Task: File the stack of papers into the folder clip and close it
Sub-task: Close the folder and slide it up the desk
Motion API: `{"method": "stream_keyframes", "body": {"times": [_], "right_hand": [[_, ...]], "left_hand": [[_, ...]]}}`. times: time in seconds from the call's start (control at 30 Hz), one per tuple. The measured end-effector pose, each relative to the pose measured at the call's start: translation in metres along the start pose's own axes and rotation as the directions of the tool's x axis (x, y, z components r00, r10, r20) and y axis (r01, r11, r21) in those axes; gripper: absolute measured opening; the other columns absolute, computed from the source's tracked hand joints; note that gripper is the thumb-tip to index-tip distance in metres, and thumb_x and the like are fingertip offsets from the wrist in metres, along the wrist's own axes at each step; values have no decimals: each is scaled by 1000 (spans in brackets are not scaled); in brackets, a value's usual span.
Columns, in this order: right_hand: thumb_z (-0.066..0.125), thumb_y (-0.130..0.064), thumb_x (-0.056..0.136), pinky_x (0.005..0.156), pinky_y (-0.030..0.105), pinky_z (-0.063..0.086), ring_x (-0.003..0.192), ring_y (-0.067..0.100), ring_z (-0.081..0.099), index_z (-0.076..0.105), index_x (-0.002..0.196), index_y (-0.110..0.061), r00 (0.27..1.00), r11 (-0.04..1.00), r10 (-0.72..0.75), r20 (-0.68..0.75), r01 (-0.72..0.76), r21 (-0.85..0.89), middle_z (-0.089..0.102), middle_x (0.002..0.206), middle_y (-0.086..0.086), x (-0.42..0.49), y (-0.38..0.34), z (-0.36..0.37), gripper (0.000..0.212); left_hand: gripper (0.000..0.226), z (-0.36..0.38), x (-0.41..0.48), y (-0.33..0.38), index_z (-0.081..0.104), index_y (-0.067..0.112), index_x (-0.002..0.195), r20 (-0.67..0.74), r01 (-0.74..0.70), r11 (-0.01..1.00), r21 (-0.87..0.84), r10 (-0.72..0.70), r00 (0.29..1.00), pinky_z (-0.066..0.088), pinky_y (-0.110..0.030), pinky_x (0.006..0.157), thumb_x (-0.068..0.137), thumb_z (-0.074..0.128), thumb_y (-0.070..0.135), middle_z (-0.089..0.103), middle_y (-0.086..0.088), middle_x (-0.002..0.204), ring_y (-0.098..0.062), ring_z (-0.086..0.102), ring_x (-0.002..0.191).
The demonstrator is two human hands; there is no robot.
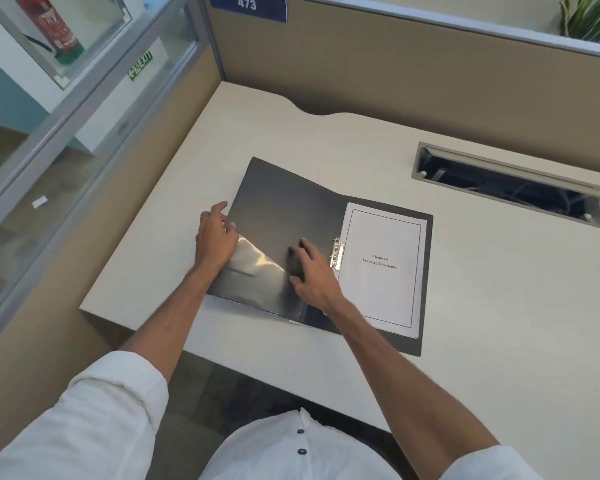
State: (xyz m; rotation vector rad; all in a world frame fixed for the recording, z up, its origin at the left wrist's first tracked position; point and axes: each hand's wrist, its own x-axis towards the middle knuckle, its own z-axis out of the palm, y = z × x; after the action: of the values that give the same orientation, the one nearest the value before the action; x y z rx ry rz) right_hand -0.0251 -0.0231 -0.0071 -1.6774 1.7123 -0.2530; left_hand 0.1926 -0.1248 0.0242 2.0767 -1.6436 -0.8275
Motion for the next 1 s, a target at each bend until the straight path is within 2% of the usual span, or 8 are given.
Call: {"method": "stream_keyframes", "body": {"times": [0.13,0.3,0.43,0.57,0.67,0.8,0.9,1.0], "right_hand": [[70,-16,101,136,45,30,166,27,29,42,166,-16,997,967,62,-35,-52,249,23,180,6,-6,-5,-9,71],[71,-15,99,123,44,48,142,22,59,59,152,-13,987,897,83,-137,-14,441,59,153,6,-22,-9,-29,54],[71,-22,101,116,44,56,129,18,70,64,147,-15,978,820,95,-186,30,572,72,143,0,-36,-11,-54,47],[68,-36,106,103,39,61,115,18,79,74,132,-19,956,732,111,-271,106,673,81,126,-3,-55,-4,-81,32],[62,-50,107,89,43,65,96,22,84,77,119,-20,939,638,176,-295,119,761,85,112,-4,-72,3,-105,36],[58,-63,103,80,42,67,85,21,86,78,115,-26,915,586,250,-316,117,802,85,104,-5,-97,30,-132,44],[67,-57,100,75,40,70,83,18,85,78,108,-24,871,602,344,-350,82,794,84,100,-6,-111,62,-141,36],[70,-38,99,85,43,69,98,20,81,79,105,-18,790,639,482,-378,-22,769,83,100,-2,-121,100,-140,23]], "left_hand": [[42,-20,-6,21,65,23,149,-52,-112,991,-76,108,993,54,-47,111,108,59,15,70,-6,134,-24,67,100],[30,-33,-26,52,78,22,133,-35,-198,966,-166,194,980,60,-37,98,108,62,19,77,1,112,-22,70,96],[28,-31,-48,77,81,24,128,40,-258,917,-305,283,958,65,-18,76,111,59,24,82,5,114,-14,75,91],[33,-16,-75,103,79,27,133,150,-300,861,-411,388,909,69,-26,66,114,53,19,83,6,111,-14,81,84],[36,6,-95,121,74,28,143,216,-332,839,-431,454,864,71,-35,78,115,54,18,82,3,122,-20,83,98],[43,44,-124,140,62,45,153,291,-455,827,-330,548,784,62,-35,106,115,53,26,70,15,145,-14,70,130],[48,76,-139,146,52,45,161,367,-547,805,-228,591,718,52,-38,122,116,52,29,59,19,160,-11,57,150],[52,109,-151,143,43,34,169,467,-575,813,-85,543,698,35,-45,136,117,50,33,42,10,176,-14,38,165]]}}
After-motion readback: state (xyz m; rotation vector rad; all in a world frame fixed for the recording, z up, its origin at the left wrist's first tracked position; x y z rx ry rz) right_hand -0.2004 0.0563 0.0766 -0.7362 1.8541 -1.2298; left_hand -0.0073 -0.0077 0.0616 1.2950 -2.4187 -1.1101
